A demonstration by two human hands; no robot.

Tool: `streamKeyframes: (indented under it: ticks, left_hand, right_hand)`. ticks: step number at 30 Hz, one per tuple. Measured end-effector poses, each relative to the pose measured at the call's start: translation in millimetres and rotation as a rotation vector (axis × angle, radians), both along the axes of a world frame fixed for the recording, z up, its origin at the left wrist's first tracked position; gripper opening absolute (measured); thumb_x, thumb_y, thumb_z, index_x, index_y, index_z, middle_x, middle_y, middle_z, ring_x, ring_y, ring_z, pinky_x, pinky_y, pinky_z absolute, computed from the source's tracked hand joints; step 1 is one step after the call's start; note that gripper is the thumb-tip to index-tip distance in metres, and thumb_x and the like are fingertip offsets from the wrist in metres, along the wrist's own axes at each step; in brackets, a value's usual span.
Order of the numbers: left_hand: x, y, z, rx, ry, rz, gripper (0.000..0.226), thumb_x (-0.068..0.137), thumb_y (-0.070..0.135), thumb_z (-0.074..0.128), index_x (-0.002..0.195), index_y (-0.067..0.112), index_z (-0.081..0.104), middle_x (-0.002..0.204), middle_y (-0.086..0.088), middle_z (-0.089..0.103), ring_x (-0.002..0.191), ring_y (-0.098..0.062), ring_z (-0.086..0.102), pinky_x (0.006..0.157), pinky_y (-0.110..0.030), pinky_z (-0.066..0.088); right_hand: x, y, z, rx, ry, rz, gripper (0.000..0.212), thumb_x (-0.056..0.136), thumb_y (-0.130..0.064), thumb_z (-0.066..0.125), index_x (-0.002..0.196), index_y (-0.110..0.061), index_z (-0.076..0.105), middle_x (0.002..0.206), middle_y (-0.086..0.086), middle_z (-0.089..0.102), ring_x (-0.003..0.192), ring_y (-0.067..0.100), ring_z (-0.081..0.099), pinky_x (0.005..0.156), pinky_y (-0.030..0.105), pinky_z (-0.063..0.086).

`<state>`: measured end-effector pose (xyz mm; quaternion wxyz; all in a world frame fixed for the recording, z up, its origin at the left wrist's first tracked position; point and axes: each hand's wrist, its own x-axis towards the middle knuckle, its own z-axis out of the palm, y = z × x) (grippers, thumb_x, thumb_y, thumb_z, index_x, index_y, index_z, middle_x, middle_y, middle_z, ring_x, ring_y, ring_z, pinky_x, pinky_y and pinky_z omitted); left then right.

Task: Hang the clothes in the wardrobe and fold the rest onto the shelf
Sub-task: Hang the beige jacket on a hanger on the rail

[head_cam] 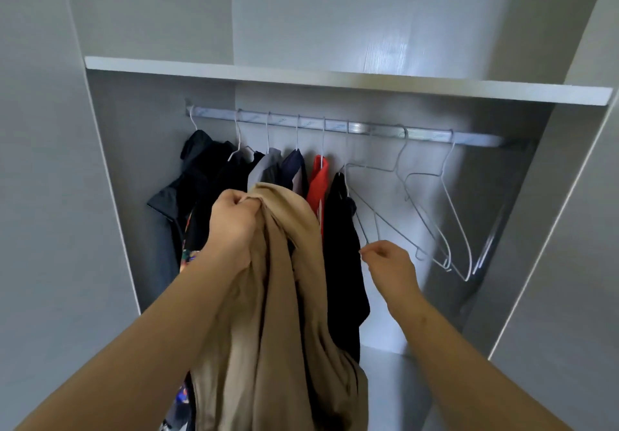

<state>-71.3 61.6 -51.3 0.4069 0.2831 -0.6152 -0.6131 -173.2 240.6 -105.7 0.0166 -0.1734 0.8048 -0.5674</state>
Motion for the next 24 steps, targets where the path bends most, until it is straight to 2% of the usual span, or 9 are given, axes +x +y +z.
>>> streamKeyframes:
  ticks: [3, 4, 6, 8, 10, 14, 19, 21, 24]
  left_hand:
    - [-24, -14, -3, 0.033, 0.014, -0.074, 0.016, 0.092, 0.012, 0.052, 0.076, 0.013, 0.048, 0.071, -0.005, 0.052, 0.066, -0.018, 0.050, 0.062, -0.031, 0.047]
    - [-31, -18, -3, 0.047, 0.021, -0.098, 0.016, 0.091, 0.011, 0.052, 0.076, 0.013, 0.049, 0.070, -0.004, 0.052, 0.063, -0.017, 0.050, 0.059, -0.029, 0.046]
    - [-50, -35, -2, 0.090, 0.020, -0.169, 0.017, 0.091, 0.011, 0.053, 0.075, 0.012, 0.050, 0.069, -0.004, 0.053, 0.061, -0.016, 0.051, 0.056, -0.029, 0.047]
    - [-67, -48, -2, 0.133, 0.006, -0.223, 0.018, 0.091, 0.012, 0.054, 0.073, 0.013, 0.051, 0.069, -0.005, 0.055, 0.062, -0.016, 0.054, 0.054, -0.029, 0.049]
    - [-82, -62, -3, 0.169, -0.011, -0.256, 0.017, 0.091, 0.012, 0.054, 0.074, 0.014, 0.052, 0.070, -0.006, 0.057, 0.063, -0.018, 0.056, 0.055, -0.030, 0.048]
    - [-106, -85, -5, 0.231, -0.036, -0.320, 0.012, 0.091, 0.011, 0.054, 0.079, 0.012, 0.055, 0.073, -0.009, 0.060, 0.065, -0.021, 0.058, 0.056, -0.031, 0.051]
    - [-128, -94, -7, 0.285, -0.069, -0.402, 0.009, 0.093, 0.008, 0.052, 0.084, 0.010, 0.055, 0.078, -0.013, 0.060, 0.069, -0.024, 0.058, 0.063, -0.036, 0.051]
    - [-134, -94, -8, 0.296, -0.078, -0.423, 0.009, 0.093, 0.008, 0.051, 0.086, 0.009, 0.055, 0.078, -0.013, 0.060, 0.069, -0.024, 0.058, 0.061, -0.035, 0.051]
    - [-139, -94, -10, 0.303, -0.083, -0.448, 0.008, 0.093, 0.007, 0.051, 0.086, 0.008, 0.056, 0.078, -0.012, 0.060, 0.069, -0.023, 0.058, 0.059, -0.034, 0.050]
  right_hand:
    - [-25, -23, 2, -0.009, 0.060, -0.086, 0.020, 0.090, -0.012, 0.048, 0.080, -0.024, 0.060, 0.092, -0.003, 0.062, 0.074, 0.006, 0.054, 0.060, 0.017, 0.042]
    - [-32, -30, 4, 0.000, 0.091, -0.126, 0.016, 0.089, -0.012, 0.049, 0.090, -0.022, 0.060, 0.102, -0.001, 0.061, 0.084, 0.010, 0.056, 0.070, 0.019, 0.045]
    - [-57, -49, 5, 0.120, 0.141, -0.256, 0.029, 0.087, -0.015, 0.051, 0.116, -0.018, 0.056, 0.119, 0.008, 0.057, 0.104, 0.025, 0.056, 0.089, 0.035, 0.046]
    - [-78, -60, 5, 0.237, 0.091, -0.330, 0.046, 0.087, -0.019, 0.052, 0.132, -0.017, 0.044, 0.129, 0.014, 0.051, 0.113, 0.033, 0.050, 0.096, 0.044, 0.043]
    - [-95, -70, 4, 0.221, -0.033, -0.316, 0.056, 0.088, -0.018, 0.052, 0.140, -0.016, 0.032, 0.131, 0.016, 0.047, 0.111, 0.034, 0.051, 0.095, 0.046, 0.043]
    - [-117, -89, -5, -0.025, -0.247, -0.266, 0.054, 0.093, -0.008, 0.046, 0.143, -0.013, 0.025, 0.085, 0.006, 0.050, 0.066, 0.015, 0.048, 0.064, 0.030, 0.045]
    - [-135, -103, -4, -0.174, -0.307, -0.228, 0.021, 0.095, -0.013, 0.042, 0.110, -0.009, 0.056, 0.063, 0.003, 0.043, 0.049, 0.013, 0.035, 0.042, 0.022, 0.029]
    - [-137, -107, 1, -0.247, -0.312, -0.231, 0.019, 0.094, -0.010, 0.041, 0.097, -0.009, 0.060, 0.057, 0.002, 0.038, 0.044, 0.012, 0.029, 0.035, 0.017, 0.024]
    - [-144, -108, 1, -0.209, -0.248, -0.271, 0.025, 0.093, -0.008, 0.039, 0.102, -0.007, 0.062, 0.061, -0.002, 0.039, 0.050, 0.010, 0.032, 0.043, 0.020, 0.026]
